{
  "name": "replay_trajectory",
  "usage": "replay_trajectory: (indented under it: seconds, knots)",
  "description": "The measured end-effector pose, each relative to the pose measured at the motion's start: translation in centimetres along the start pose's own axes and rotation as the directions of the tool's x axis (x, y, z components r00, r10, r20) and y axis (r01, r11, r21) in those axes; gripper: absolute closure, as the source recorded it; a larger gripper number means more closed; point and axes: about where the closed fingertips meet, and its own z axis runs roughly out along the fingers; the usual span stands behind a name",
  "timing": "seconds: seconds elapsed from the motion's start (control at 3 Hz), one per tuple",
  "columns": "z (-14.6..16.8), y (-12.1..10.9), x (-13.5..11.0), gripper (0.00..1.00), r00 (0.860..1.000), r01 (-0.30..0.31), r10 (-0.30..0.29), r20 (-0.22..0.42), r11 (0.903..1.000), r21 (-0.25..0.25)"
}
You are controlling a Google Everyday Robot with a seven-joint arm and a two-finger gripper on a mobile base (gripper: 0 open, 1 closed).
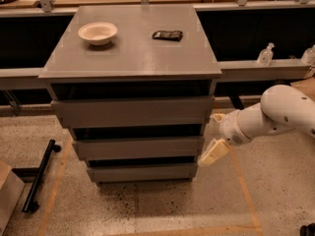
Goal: Open middle drawer
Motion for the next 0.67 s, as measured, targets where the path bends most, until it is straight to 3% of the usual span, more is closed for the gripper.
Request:
replay_trajectory:
  seconds: [0.33, 0.67]
  knots:
    - [-0.2, 0.2, 0.8, 0.00, 1.000, -0.013, 0.013, -0.028, 0.9999, 0.003]
    - [2.1, 0.1, 1.7, 0.00, 0.999, -0.033, 0.033, -0.012, 0.9992, -0.022]
